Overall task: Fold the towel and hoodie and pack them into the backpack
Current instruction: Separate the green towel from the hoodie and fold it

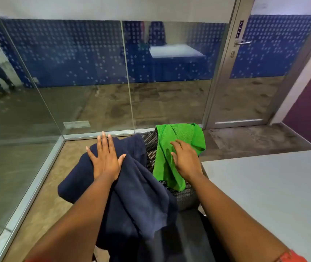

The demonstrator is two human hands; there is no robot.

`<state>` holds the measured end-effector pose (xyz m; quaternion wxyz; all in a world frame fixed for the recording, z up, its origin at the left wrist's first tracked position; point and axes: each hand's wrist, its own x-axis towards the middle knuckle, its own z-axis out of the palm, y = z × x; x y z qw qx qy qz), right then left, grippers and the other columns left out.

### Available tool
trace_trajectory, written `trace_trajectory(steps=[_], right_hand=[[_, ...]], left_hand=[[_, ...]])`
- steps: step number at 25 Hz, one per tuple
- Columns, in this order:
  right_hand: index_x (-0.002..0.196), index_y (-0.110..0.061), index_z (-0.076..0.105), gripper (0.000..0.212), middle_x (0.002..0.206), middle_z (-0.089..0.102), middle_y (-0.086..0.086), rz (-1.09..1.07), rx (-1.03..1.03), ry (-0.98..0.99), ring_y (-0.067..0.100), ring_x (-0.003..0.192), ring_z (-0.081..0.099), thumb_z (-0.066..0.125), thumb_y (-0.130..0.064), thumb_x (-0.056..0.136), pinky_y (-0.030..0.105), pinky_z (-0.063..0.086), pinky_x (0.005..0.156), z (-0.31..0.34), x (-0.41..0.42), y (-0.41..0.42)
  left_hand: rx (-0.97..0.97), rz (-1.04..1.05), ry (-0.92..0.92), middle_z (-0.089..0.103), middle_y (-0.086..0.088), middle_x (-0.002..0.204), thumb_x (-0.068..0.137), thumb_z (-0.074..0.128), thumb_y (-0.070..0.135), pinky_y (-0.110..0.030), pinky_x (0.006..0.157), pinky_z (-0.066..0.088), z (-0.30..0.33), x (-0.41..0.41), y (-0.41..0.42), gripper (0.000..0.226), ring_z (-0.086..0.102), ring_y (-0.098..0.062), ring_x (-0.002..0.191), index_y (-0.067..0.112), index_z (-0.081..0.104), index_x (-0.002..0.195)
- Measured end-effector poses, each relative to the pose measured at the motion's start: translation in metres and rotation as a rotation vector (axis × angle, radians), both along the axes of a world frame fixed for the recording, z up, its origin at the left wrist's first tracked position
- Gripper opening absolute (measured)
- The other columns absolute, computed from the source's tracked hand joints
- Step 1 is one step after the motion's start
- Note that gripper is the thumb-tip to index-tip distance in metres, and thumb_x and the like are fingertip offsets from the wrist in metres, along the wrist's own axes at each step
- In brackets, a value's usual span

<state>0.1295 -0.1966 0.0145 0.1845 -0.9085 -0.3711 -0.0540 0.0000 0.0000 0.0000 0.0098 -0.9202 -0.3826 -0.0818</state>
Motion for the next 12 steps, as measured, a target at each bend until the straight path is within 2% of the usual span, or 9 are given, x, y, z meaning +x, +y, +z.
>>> trace_trajectory(steps=[3,7,10,12], right_hand=[[0.145,-0.013,0.030,0.051,0.153,0.027,0.009,0.004,-0.059,0.018,0.025,0.140,0.027,0.043,-0.025,0.098,0.033,0.023,0.113,-0.002,0.015,0.017],[0.148,-0.015,0.023,0.064,0.156,0.017,0.011,0.006,-0.119,0.047,0.028,0.142,0.022,0.053,-0.029,0.093,0.037,0.023,0.115,-0.008,0.030,0.042],[0.149,-0.029,0.015,0.073,0.158,-0.001,0.014,0.006,-0.203,0.106,0.033,0.145,0.009,0.058,-0.028,0.090,0.047,0.019,0.117,-0.015,0.035,0.059],[0.148,-0.037,0.010,0.077,0.157,-0.011,0.013,0.009,-0.266,0.129,0.035,0.145,-0.002,0.057,-0.020,0.091,0.050,0.013,0.116,-0.023,0.034,0.067]], left_hand=[[-0.024,0.004,0.005,-0.015,-0.008,0.156,0.093,0.023,0.057,-0.057,0.114,-0.004,-0.008,0.002,0.009,0.081,-0.016,-0.024,0.144,0.008,-0.009,0.148],[0.010,-0.045,-0.008,-0.003,-0.006,0.158,0.085,0.025,0.071,-0.055,0.113,-0.004,-0.016,0.001,0.010,0.093,-0.007,-0.023,0.145,0.010,-0.005,0.148],[0.062,-0.031,0.025,-0.004,-0.006,0.158,0.087,0.025,0.068,-0.055,0.114,0.001,-0.019,0.002,0.010,0.089,-0.003,-0.023,0.145,0.011,-0.007,0.148],[0.098,-0.047,0.008,-0.005,-0.006,0.158,0.089,0.025,0.064,-0.055,0.114,0.001,-0.024,0.002,0.010,0.086,-0.002,-0.023,0.146,0.012,-0.007,0.148]])
